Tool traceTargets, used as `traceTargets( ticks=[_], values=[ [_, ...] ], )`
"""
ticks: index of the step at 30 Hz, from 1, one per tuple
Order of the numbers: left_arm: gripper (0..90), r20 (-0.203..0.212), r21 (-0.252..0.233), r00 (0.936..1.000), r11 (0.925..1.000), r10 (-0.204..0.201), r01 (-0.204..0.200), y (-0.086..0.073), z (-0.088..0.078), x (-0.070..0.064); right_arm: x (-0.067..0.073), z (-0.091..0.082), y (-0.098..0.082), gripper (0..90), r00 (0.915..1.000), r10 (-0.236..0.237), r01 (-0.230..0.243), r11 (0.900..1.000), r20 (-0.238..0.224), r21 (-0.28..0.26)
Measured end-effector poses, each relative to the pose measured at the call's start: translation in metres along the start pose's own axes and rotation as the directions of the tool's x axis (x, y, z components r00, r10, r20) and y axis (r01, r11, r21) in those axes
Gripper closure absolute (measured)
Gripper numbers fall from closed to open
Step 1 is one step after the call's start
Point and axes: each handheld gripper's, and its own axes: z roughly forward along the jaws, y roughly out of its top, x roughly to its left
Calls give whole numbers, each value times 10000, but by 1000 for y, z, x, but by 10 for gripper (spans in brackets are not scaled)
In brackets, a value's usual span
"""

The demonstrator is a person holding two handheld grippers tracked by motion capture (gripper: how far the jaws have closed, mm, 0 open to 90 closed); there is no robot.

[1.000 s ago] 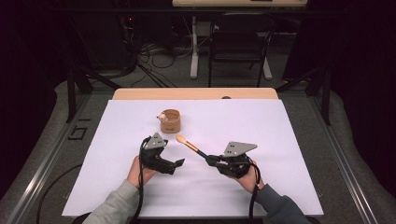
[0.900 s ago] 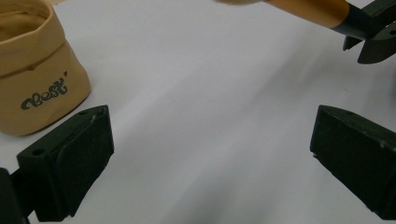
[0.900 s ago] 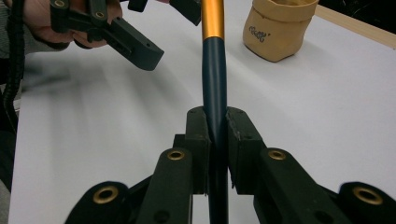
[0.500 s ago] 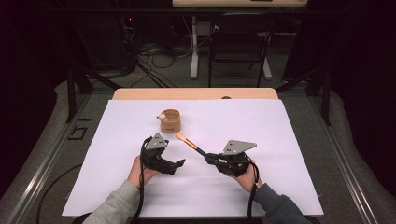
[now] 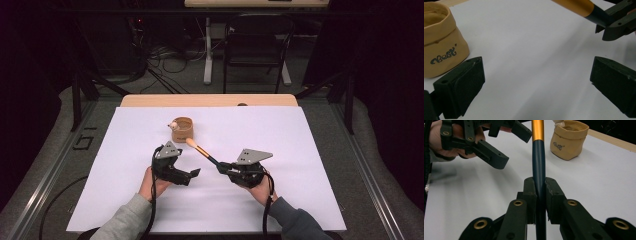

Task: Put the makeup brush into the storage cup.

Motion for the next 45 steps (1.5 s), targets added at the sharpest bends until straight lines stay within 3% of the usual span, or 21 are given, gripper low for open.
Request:
traceTargets(
  ticks=[14, 18, 23, 26, 37, 42, 45],
  values=[
    [3, 9, -493, 9995, 9982, -331, 331, 8, 0, 0, 0, 11, -1, 807, 9984, 100, -82, 9995, 561, -314],
    [4, -202, -494, 9988, 9978, -447, 437, 10, 1, 0, 0, 17, -1, 807, 9978, 122, -100, 9994, 647, -335],
    [41, -174, -747, 9967, 9942, -791, 776, 11, 0, 2, 1, 23, 0, 807, 9979, 31, -2, 9990, 651, -453],
    [129, -28, -928, 9958, 9915, -918, 911, 13, -1, 1, 2, 26, 1, 807, 9976, 69, -24, 9979, 696, -646],
    [419, 162, -1318, 9962, 9875, -852, 866, 16, 2, -5, 8, 36, 2, 807, 9980, 95, -59, 9983, 620, -573],
    [510, 534, -1537, 9904, 9789, -1278, 1346, 15, 4, 0, 9, 41, 0, 808, 9981, 143, -119, 9991, 594, -414],
    [567, 611, -1767, 9892, 9740, -1329, 1418, 14, 4, -1, 9, 44, -1, 808, 9979, 136, -119, 9996, 630, -266]
  ],
)
